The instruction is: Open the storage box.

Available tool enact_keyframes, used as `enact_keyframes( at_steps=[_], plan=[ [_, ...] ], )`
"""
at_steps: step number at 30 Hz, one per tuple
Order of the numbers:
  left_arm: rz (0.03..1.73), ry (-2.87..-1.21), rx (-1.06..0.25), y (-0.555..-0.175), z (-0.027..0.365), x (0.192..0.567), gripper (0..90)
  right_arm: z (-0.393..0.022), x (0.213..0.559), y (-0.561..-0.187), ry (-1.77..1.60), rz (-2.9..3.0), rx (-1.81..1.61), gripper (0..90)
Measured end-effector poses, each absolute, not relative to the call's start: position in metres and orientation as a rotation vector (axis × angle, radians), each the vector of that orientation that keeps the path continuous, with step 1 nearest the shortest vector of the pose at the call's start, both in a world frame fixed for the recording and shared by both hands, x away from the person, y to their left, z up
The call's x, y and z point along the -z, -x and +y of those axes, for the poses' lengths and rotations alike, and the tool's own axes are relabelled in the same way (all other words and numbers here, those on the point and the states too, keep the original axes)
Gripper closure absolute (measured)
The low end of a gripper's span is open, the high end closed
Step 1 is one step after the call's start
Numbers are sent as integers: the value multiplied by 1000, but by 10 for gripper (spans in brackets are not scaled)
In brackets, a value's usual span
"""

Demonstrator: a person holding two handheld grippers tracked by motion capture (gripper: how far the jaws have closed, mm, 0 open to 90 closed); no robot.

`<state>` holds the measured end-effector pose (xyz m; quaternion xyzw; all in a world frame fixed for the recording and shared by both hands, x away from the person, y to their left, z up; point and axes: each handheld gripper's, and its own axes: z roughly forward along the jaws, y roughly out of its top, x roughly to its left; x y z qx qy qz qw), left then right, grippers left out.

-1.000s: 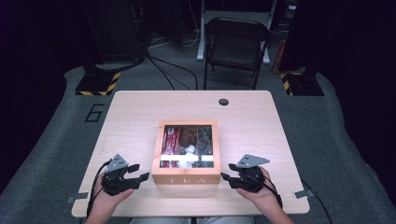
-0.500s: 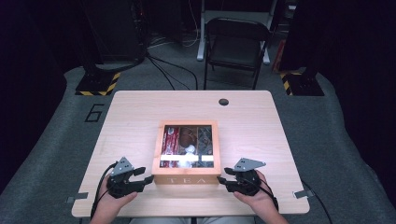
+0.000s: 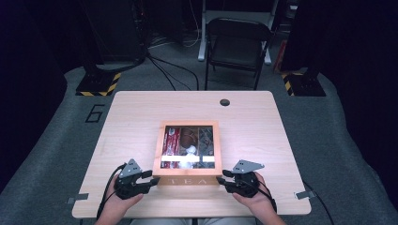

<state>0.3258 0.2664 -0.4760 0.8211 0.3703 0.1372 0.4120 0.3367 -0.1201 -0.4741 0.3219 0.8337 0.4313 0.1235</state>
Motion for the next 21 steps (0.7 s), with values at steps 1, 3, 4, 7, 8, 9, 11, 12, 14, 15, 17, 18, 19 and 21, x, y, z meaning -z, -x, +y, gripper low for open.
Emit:
enact_keyframes(
  at_steps=[1,3,4,7,8,9,11,12,14,15,17,18,19,21],
  plan=[
    [934,-2065,-340,-326,266,476,567,-120,474,-337,-940,2428,-1258,626],
    [932,-2066,-338,-326,267,475,573,-120,474,-336,-961,2421,-1265,630],
    [933,-2059,-343,-326,267,475,573,-120,474,-336,-962,2421,-1264,630],
    [933,-2049,-352,-326,267,475,581,-120,474,-336,-959,2421,-1259,630],
    [932,-2054,-353,-325,267,475,582,-120,474,-336,-958,2421,-1259,630],
    [929,-2059,-348,-325,267,474,581,-120,474,-336,-959,2421,-1259,629],
    [935,-2050,-361,-325,266,474,581,-120,474,-336,-961,2417,-1259,629],
    [924,-2066,-353,-325,267,473,581,-120,474,-336,-961,2420,-1259,629],
    [927,-2047,-358,-324,266,473,580,-120,474,-336,-968,2417,-1261,628],
    [929,-2052,-348,-324,267,472,581,-120,474,-336,-970,2417,-1262,627],
    [930,-2050,-344,-324,267,472,581,-120,474,-336,-975,2410,-1269,627],
    [934,-2039,-355,-324,266,473,581,-120,473,-336,-974,2415,-1268,627],
    [934,-2039,-355,-324,266,473,581,-120,473,-336,-974,2415,-1268,627],
    [933,-2042,-350,-324,266,472,581,-120,473,-336,-972,2413,-1267,627]
  ],
)
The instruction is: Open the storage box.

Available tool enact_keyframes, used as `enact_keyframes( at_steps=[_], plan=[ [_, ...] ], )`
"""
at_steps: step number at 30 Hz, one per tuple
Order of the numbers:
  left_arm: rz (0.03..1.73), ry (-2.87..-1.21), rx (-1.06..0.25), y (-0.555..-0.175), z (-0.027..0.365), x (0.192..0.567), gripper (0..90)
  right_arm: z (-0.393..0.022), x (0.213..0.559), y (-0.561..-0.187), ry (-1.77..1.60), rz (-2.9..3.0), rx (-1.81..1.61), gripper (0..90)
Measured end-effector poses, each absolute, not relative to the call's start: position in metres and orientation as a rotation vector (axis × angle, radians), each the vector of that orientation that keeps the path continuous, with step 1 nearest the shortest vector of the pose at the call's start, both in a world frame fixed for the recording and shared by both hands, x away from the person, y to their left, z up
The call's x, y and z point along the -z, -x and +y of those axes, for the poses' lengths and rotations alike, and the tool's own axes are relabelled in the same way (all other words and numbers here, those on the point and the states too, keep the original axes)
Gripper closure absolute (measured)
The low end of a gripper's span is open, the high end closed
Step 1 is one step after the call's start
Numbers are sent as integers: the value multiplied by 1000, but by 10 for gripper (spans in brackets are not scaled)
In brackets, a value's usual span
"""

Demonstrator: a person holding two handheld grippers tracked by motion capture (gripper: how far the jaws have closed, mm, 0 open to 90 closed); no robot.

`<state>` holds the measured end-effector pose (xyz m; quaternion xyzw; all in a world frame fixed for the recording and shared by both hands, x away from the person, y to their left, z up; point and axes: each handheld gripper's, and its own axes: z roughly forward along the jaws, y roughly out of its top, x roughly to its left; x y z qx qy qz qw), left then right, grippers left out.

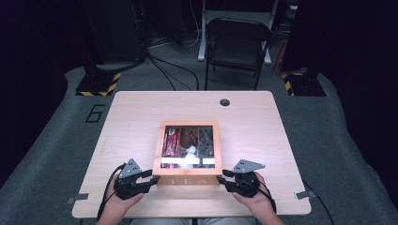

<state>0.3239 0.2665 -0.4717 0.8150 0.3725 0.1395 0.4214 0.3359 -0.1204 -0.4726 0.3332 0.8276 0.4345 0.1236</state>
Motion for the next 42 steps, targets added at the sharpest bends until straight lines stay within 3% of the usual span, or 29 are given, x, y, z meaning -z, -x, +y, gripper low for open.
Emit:
enact_keyframes(
  at_steps=[42],
  plan=[
    [927,-1939,-416,-329,267,429,553,-124,432,-341,-960,2301,-1389,618]
  ],
)
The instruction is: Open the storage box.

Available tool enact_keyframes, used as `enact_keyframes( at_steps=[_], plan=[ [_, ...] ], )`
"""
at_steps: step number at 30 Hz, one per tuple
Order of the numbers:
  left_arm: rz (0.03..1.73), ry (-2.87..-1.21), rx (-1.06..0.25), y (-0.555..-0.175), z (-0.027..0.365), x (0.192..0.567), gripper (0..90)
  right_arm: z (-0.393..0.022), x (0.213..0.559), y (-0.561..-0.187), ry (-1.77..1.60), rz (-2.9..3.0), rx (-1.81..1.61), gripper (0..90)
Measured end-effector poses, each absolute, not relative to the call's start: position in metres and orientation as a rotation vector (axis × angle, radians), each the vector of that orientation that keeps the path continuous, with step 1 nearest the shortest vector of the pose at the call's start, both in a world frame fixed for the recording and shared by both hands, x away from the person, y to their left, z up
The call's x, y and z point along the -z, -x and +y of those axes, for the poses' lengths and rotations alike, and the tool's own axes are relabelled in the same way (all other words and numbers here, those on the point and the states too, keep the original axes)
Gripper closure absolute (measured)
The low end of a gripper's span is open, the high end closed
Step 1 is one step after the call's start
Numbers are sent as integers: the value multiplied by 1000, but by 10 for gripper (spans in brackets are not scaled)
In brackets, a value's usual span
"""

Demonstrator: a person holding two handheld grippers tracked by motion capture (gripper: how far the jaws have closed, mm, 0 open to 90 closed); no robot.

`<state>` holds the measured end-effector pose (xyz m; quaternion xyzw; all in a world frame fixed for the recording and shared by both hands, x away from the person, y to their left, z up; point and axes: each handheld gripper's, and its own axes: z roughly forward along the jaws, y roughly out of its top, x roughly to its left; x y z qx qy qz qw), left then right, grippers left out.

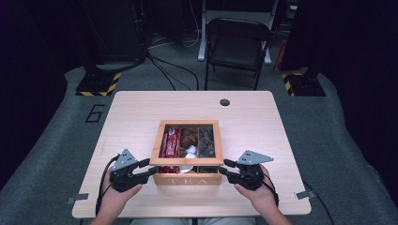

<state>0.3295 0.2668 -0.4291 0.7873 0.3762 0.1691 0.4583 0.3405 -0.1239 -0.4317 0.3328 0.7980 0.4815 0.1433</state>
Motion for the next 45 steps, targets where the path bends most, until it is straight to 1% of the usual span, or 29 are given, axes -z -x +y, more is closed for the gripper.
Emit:
enact_keyframes(
  at_steps=[14,20,34,40,45],
  plan=[
    [919,-1917,-433,-339,268,401,553,-123,402,-351,-982,2283,-1404,609],
    [922,-1908,-438,-342,268,395,553,-122,395,-355,-989,2276,-1407,605],
    [916,-1881,-455,-351,268,381,549,-118,377,-365,-957,2253,-1376,566],
    [903,-1882,-478,-362,267,364,551,-116,365,-374,-962,2227,-1385,558],
    [901,-1885,-489,-368,267,356,550,-114,359,-382,-895,2203,-1377,528]
  ],
)
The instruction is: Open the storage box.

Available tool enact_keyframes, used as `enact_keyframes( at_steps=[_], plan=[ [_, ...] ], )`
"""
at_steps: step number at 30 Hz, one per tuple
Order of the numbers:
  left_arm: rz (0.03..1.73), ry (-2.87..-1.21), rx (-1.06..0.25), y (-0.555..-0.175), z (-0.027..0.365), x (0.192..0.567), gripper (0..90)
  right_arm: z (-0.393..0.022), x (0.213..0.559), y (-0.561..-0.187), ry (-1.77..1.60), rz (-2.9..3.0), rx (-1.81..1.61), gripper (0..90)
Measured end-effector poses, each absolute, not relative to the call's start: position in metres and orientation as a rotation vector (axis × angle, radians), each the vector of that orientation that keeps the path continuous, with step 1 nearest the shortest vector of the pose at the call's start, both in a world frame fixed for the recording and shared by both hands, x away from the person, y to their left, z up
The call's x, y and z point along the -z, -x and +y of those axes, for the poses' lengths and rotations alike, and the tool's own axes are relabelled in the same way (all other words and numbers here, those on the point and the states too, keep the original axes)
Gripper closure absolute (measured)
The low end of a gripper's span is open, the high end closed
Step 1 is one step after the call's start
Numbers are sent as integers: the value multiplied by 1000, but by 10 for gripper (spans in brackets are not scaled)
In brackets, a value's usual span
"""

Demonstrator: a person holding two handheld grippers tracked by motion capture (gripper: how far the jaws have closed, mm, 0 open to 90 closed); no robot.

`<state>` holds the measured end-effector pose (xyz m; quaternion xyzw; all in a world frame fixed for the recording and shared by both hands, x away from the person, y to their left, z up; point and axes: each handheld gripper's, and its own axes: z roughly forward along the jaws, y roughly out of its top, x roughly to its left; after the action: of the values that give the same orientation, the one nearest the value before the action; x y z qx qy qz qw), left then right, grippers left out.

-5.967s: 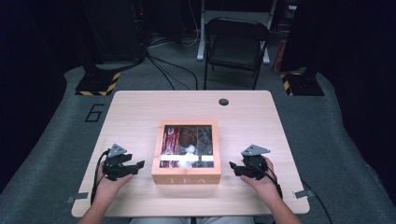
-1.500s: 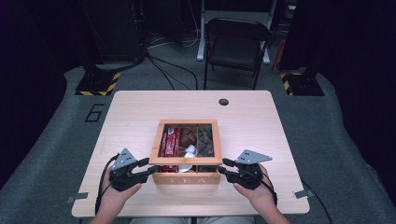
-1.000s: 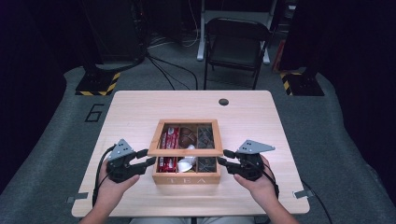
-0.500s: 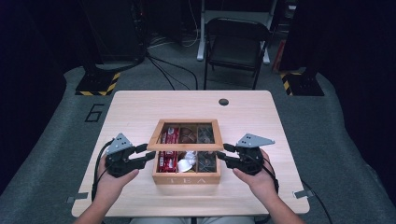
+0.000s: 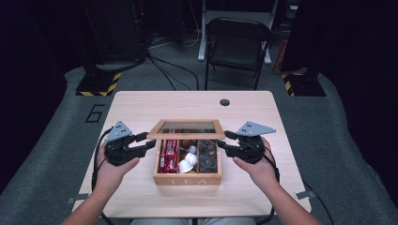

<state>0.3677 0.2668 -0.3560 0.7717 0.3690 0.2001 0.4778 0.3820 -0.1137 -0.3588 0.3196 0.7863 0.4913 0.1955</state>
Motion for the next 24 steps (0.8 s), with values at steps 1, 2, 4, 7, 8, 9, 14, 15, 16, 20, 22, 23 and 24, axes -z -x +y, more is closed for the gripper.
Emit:
enact_keyframes(
  at_steps=[1,2,4,7,8,9,14,15,16,20,22,23,24],
  plan=[
    [905,-1877,-489,-369,266,355,550,-114,358,-384,-878,2207,-1373,528],
    [906,-1875,-485,-370,267,354,550,-112,358,-385,-881,2199,-1360,528],
    [908,-1875,-481,-373,267,351,550,-111,357,-389,-870,2202,-1340,528],
    [908,-1876,-483,-375,267,349,551,-110,356,-393,-862,2197,-1325,528],
    [905,-1873,-487,-377,267,347,551,-108,355,-397,-862,2196,-1310,529],
    [905,-1873,-487,-377,267,347,551,-107,354,-399,-855,2195,-1301,529],
    [908,-1870,-486,-381,266,343,550,-103,354,-407,-878,2180,-1281,539],
    [908,-1869,-488,-382,266,342,550,-103,354,-408,-881,2178,-1279,537],
    [909,-1871,-488,-383,266,341,551,-103,354,-410,-880,2174,-1283,536],
    [899,-1856,-497,-387,267,339,550,-103,352,-413,-881,2164,-1293,543],
    [898,-1846,-496,-390,267,339,549,-103,350,-415,-875,2158,-1295,546],
    [900,-1846,-496,-392,267,340,548,-102,349,-416,-882,2155,-1294,547],
    [900,-1846,-496,-392,267,340,548,-102,349,-416,-882,2155,-1294,547]
  ],
)
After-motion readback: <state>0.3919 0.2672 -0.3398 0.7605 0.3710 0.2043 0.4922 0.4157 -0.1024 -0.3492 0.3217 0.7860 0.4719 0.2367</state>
